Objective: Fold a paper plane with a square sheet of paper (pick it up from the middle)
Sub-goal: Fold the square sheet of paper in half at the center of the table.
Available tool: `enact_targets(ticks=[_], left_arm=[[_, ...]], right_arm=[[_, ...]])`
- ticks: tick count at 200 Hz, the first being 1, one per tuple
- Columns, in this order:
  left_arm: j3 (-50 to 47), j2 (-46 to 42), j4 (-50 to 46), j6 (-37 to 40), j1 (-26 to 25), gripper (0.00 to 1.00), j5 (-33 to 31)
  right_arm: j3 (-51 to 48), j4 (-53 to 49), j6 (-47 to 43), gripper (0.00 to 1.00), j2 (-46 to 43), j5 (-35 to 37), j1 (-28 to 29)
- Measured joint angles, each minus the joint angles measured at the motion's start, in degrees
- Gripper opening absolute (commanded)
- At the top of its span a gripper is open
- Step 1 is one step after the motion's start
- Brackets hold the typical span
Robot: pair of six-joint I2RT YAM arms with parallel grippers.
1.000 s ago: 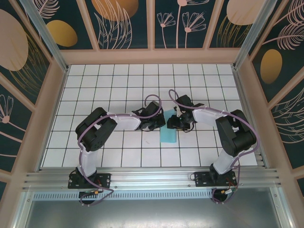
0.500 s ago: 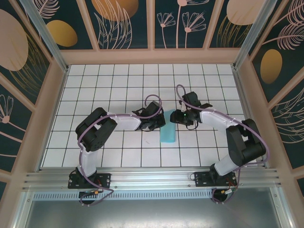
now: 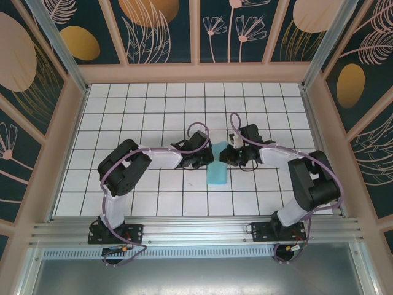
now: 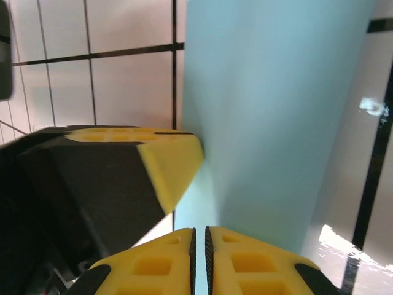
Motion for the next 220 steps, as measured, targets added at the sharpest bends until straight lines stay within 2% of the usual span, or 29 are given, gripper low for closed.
enact_targets(ticks=[67,144,179,220], left_arm=[[0.0,0.0,0.0,0.0,-0.1,0.0,0.0],[0.3,0.3,0.0,0.0,-0.1,0.0,0.1],[0.3,0.3,0.0,0.2,-0.1,0.0,0.1],[0.3,0.3,0.0,0.4,-0.1,0.0,0.2]], right_arm=[[-3.7,2.1,-0.5,0.18,3.0,0.0,-2.2],[-4.1,1.6,-0.7,0.19,0.5,-0.1,-2.4],[-5.9,2.4,-0.6,0.17,-4.7,-4.8,-2.4],[-9.2,3.2,-0.7,0.17,-2.5,-7.3,-2.4]])
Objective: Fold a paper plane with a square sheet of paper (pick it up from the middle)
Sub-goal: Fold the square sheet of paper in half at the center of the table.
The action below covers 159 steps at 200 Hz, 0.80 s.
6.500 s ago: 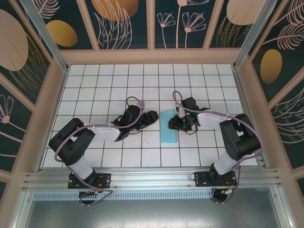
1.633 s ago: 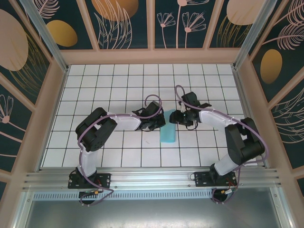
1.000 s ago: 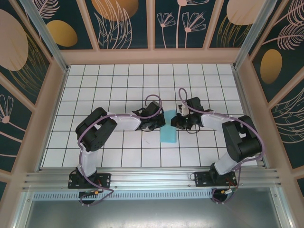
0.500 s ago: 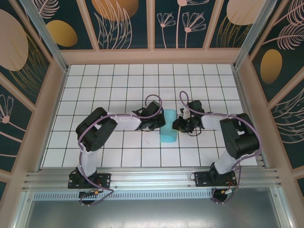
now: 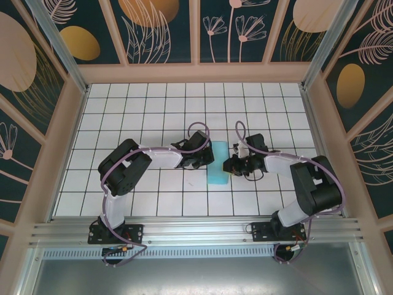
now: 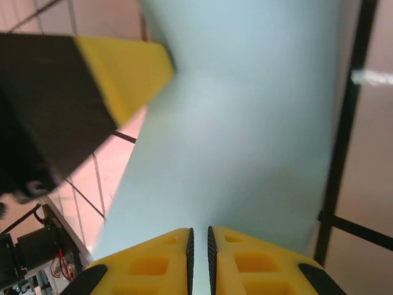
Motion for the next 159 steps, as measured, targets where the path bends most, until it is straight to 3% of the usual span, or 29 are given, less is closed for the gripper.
enact_targets(ticks=[40,106,159], left_arm=[[0.0,0.1,0.1,0.0,0.0,0.0,0.0],[0.0,0.1,0.1,0.2,0.0,0.0,0.0],[0.0,0.1,0.2,0.2,0.0,0.0,0.1]], right_arm=[[-1.0,0.5,-0.3,0.17,2.2,-0.2,-0.3],[-1.9,-0.3,-0.6,0.18,-3.6,-2.5,-0.2],[-5.9,0.5,-0.6,0.18,-1.9,-3.1,-0.3]])
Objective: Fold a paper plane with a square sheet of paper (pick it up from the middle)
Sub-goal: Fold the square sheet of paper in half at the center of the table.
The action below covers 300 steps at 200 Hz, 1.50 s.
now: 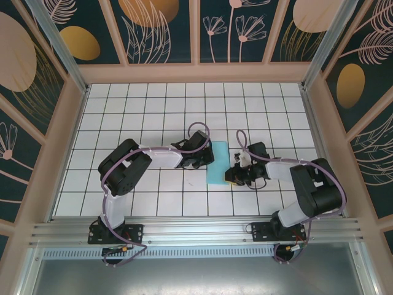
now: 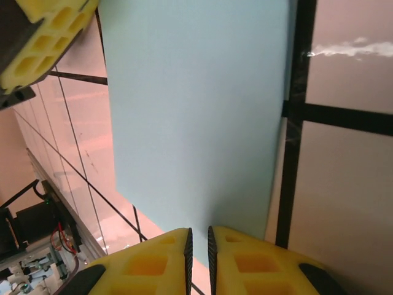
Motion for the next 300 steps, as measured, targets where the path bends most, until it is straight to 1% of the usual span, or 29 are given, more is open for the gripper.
enact_targets(ticks=[28,70,89,121,157,177,204,218,235,267,300], left_arm=[[0.0,0.1,0.0,0.0,0.0,0.0,0.1],[0.1,0.1,0.0,0.0,0.0,0.0,0.1],[0.1,0.1,0.0,0.0,0.0,0.0,0.2],[0.1,0.1,0.0,0.0,0.0,0.0,0.2],[0.2,0.2,0.1,0.0,0.0,0.0,0.2],[0.2,0.2,0.1,0.0,0.0,0.0,0.2],[0.2,0.2,0.1,0.0,0.0,0.0,0.2],[0.2,0.2,0.1,0.2,0.0,0.0,0.2],[0.2,0.2,0.1,0.4,0.0,0.0,0.2],[0.2,0.2,0.1,0.4,0.0,0.0,0.2],[0.2,0.2,0.2,0.5,0.0,0.0,0.2]], right_arm=[[0.0,-0.5,0.2,0.18,-0.9,0.9,0.2],[0.0,-1.9,0.2,0.18,-5.5,1.4,1.2],[0.0,-2.0,0.2,0.18,-5.0,1.4,1.9],[-0.6,-1.8,0.5,0.17,-1.8,2.5,2.2],[-0.1,-2.7,0.8,0.17,-2.5,3.8,2.5],[1.1,-4.3,0.9,0.18,-4.3,6.0,2.5],[5.5,-4.4,0.9,0.18,-4.8,7.5,2.1],[7.6,-3.2,0.8,0.18,-3.7,7.5,1.7],[9.5,-1.4,0.8,0.18,0.0,7.4,1.1],[9.7,-0.1,0.7,0.18,6.8,7.5,0.5],[9.6,0.4,0.7,0.18,7.3,6.3,0.0]])
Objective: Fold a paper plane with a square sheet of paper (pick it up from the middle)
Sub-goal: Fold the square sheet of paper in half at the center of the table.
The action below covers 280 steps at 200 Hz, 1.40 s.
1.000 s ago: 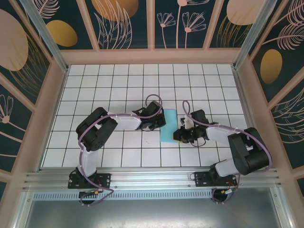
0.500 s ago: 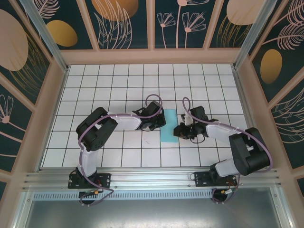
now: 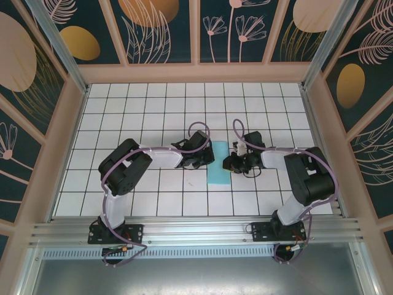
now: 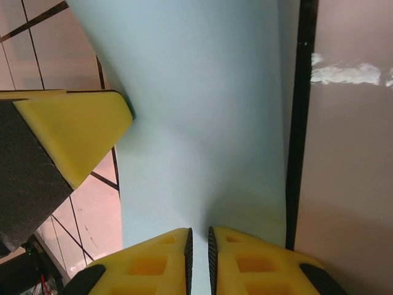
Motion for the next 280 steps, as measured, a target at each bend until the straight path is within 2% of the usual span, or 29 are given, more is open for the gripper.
enact_targets(ticks=[81,111,166,213,257,280], left_arm=[[0.0,0.0,0.0,0.4,0.0,0.0,0.0],[0.0,0.0,0.0,0.5,0.0,0.0,0.0],[0.0,0.1,0.1,0.6,0.0,0.0,0.0],[0.0,0.1,0.1,0.6,0.0,0.0,0.0],[0.0,0.1,0.0,0.8,0.0,0.0,0.1],[0.2,0.3,0.2,0.8,0.0,0.0,0.2]], right_arm=[[4.8,0.8,-0.5,0.18,1.0,-1.5,-3.2],[4.9,1.0,-1.1,0.18,5.3,-1.6,-3.4],[6.4,-1.3,-1.6,0.19,5.0,-1.4,-3.5],[12.1,-2.3,-1.8,0.19,5.0,-1.4,-3.5],[12.9,-1.9,-1.8,0.18,10.9,-0.2,-3.6],[13.4,-2.0,-1.9,0.18,11.0,0.0,-3.9]])
